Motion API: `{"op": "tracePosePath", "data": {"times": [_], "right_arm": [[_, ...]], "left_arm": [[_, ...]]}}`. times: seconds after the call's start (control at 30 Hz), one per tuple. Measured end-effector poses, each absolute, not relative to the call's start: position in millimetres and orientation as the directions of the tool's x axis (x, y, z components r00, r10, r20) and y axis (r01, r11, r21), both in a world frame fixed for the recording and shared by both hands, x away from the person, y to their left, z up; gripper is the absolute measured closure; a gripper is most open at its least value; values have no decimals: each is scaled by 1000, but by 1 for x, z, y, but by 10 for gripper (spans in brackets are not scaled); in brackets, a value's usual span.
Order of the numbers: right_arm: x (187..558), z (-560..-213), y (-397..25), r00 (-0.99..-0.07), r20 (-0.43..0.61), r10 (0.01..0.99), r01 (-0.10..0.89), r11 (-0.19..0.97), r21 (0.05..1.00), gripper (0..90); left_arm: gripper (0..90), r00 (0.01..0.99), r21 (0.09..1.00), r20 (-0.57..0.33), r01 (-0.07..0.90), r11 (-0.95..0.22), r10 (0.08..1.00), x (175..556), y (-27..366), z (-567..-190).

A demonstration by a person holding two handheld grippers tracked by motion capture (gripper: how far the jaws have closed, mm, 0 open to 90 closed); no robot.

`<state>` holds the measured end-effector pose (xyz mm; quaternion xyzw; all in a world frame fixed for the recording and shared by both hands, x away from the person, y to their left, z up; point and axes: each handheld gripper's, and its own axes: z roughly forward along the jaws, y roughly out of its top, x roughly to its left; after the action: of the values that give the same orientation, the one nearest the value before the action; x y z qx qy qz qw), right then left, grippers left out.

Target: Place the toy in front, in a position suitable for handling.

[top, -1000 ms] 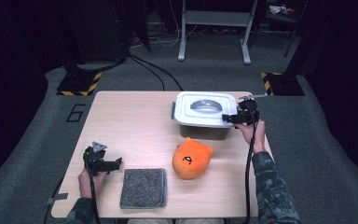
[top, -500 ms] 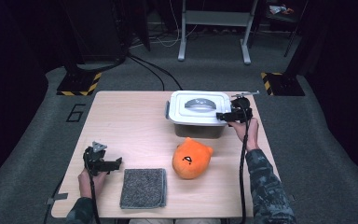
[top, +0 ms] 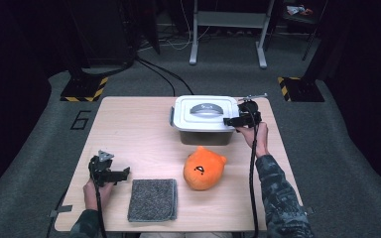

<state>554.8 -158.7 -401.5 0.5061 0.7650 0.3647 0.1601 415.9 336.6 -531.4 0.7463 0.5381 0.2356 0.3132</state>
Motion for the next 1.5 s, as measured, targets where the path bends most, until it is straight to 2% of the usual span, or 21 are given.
{"op": "tracePosePath", "data": {"times": [1.5], "right_arm": [[570, -401, -103, -490, 125, 863, 647, 264, 715, 225]], "left_arm": [[7, 312, 721, 16, 654, -227, 950, 416, 337, -531]]}}
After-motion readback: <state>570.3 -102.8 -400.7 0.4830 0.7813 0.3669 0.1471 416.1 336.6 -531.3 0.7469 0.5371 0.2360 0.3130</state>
